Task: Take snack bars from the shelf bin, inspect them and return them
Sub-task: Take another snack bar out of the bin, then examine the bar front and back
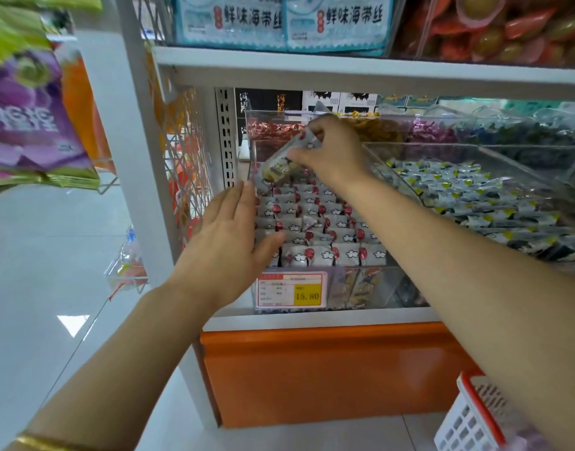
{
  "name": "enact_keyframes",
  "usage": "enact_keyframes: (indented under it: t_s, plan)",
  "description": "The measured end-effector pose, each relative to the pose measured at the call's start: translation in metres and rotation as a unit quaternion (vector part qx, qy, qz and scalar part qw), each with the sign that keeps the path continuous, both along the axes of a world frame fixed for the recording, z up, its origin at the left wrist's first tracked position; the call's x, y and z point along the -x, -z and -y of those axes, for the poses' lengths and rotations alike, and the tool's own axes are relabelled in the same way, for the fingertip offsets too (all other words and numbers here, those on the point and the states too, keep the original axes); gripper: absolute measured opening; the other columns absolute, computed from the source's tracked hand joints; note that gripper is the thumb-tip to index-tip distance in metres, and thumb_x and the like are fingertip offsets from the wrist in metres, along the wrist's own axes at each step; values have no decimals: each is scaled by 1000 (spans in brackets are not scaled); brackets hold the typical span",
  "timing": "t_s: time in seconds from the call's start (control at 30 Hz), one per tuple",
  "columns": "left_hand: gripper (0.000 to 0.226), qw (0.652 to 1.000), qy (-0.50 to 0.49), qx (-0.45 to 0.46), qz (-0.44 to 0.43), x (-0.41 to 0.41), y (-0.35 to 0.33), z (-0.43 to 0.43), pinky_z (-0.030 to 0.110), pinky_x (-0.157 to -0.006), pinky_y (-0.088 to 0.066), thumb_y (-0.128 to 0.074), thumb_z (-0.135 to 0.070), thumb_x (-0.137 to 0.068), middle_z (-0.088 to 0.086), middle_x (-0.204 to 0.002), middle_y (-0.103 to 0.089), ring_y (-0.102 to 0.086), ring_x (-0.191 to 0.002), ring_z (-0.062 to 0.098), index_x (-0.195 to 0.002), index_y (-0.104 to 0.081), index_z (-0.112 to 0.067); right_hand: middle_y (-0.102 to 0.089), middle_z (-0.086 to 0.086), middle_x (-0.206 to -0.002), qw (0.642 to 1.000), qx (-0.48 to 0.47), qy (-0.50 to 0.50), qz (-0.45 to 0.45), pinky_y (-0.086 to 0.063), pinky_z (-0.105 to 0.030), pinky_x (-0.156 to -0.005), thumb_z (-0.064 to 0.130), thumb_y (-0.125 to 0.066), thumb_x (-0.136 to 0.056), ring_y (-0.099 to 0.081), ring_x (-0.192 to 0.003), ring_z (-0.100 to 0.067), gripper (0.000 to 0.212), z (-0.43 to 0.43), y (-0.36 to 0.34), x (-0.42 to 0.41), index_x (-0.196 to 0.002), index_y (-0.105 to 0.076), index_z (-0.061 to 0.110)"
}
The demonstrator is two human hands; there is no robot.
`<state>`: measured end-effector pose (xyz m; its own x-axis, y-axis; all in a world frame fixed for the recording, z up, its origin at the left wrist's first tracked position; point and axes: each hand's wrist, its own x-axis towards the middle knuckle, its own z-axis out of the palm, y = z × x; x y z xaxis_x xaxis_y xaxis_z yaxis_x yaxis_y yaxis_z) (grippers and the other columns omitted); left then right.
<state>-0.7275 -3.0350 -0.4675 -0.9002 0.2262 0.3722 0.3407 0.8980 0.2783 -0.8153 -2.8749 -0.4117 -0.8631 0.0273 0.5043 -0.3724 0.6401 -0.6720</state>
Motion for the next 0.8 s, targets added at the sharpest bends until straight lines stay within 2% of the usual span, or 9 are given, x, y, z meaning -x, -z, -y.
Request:
enact_keyframes:
  t_s: [0.07,0.17,0.27,0.33,0.43,0.5,0.57,0.7,0.8]
  plan:
    - [81,1000,14,-9,-3,0,1,2,27,-110,1,-33,-57,-89,1,-159,-4,0,-144,15,-150,0,-16,-60,-4,-103,997,-71,-38,11,-40,-19,-69,18,-70,-81,-51,-89,-12,29,9,1,15,-104,-59,5]
    - [83,999,27,-18,-7,0,1,3,23,-105,4,-30,-60,-86,-1,-159,-4,1,-143,12,-150,0,-18,-62,-12,-100,985,-162,-57,29,-43,-31,-74,23,-72,-79,-55,-85,-21,31,21,6,32,-99,-62,2]
    - [82,999,38,-25,-7,0,1,4,21,-104,4,-32,-59,-86,-2,-159,-4,1,-143,11,-150,-1,-19,-66,-9,-102,954,-268,-97,89,-45,-31,-72,27,-65,-86,-60,-92,-23,22,29,15,41,-97,-68,8]
    - [81,998,45,-31,-2,0,1,5,20,-103,4,-34,-57,-87,-2,-159,-4,1,-142,10,-150,0,-19,-63,-8,-113,924,-346,-101,128,-42,-32,-82,29,-55,-92,-54,-107,-23,22,29,23,47,-100,-69,15]
    - [82,998,54,-35,3,1,1,7,19,-103,4,-37,-56,-87,-4,-158,-4,0,-142,9,-150,1,-20,-59,-7,-125,932,-317,-88,155,-35,-40,-105,18,-48,-93,-48,-121,-25,24,28,20,52,-101,-71,19]
    - [83,998,57,-38,7,2,1,7,18,-102,5,-39,-56,-87,-4,-158,-3,0,-141,8,-150,1,-20,-65,-6,-116,960,-232,-76,139,-44,-41,-101,9,-49,-92,-59,-107,-21,24,30,12,55,-94,-71,16]
    - [83,997,59,-41,11,2,0,7,18,-102,5,-40,-56,-87,-5,-158,-2,0,-141,7,-150,2,-20,-67,-5,-111,973,-203,-44,103,-49,-34,-92,6,-48,-93,-63,-96,-18,23,32,7,61,-95,-70,14]
    - [84,997,66,-44,17,3,-1,6,17,-100,3,-43,-55,-88,-5,-159,-2,-1,-141,7,-150,2,-20,-67,-6,-110,950,-301,3,83,-49,-37,-94,15,-57,-90,-61,-103,-21,15,40,15,75,-98,-70,12]
    - [84,996,69,-48,20,2,-2,8,16,-100,2,-44,-55,-87,-5,-158,-3,-2,-141,7,-150,1,-21,-62,-10,-119,931,-350,31,96,-40,-42,-105,20,-66,-85,-53,-117,-27,9,47,25,82,-92,-70,14]
